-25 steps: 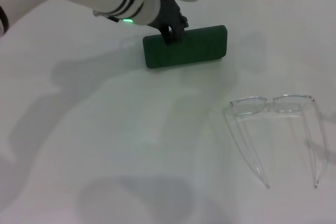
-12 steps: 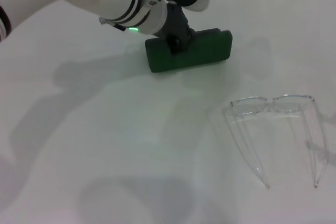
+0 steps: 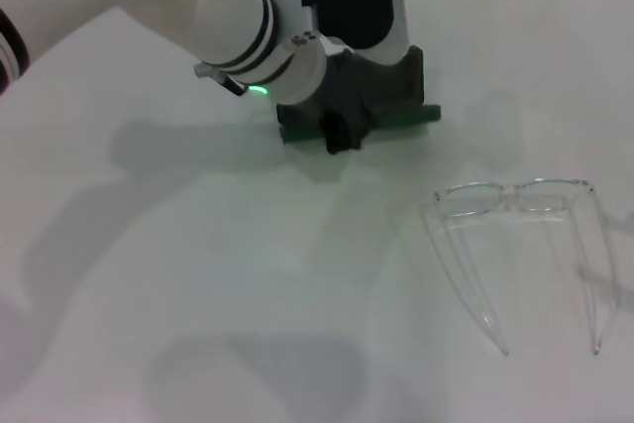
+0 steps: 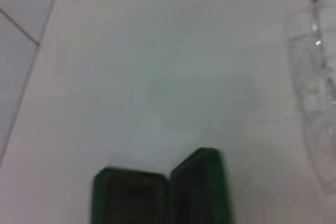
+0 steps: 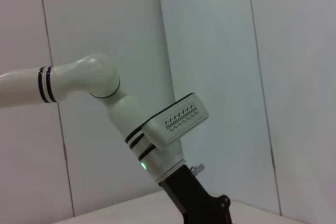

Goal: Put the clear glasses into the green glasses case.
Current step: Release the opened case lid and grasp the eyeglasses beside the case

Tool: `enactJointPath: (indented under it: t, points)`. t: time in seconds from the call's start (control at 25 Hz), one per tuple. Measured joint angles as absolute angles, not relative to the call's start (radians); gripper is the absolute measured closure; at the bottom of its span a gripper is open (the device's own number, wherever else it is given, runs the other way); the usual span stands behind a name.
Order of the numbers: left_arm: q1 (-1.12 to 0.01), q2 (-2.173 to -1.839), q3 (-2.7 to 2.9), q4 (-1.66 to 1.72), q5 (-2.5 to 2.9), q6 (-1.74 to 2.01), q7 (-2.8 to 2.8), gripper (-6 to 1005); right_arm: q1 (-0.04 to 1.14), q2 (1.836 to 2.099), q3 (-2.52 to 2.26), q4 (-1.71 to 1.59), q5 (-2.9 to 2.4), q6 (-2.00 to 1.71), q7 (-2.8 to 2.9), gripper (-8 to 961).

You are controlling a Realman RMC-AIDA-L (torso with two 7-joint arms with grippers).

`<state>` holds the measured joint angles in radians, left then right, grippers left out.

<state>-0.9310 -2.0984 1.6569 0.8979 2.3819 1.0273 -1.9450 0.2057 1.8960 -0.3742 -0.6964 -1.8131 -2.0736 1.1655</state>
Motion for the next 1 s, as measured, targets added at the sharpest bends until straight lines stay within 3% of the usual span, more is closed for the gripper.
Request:
enactJointPath:
  t: [0.64,1.0]
  points:
    - [-0.878,-2.096,1.672,1.046,2.373,1.036,-1.958,962,0.205,1.896,-0.374,-0.696,-1.812,-2.069,1.157,194]
    - [-0.897,-2.096,1.673,0.908,2.408,0.882,-1.95,962,0.201,1.896,-0.374,-0.696,-1.809,-2.069,1.157,195]
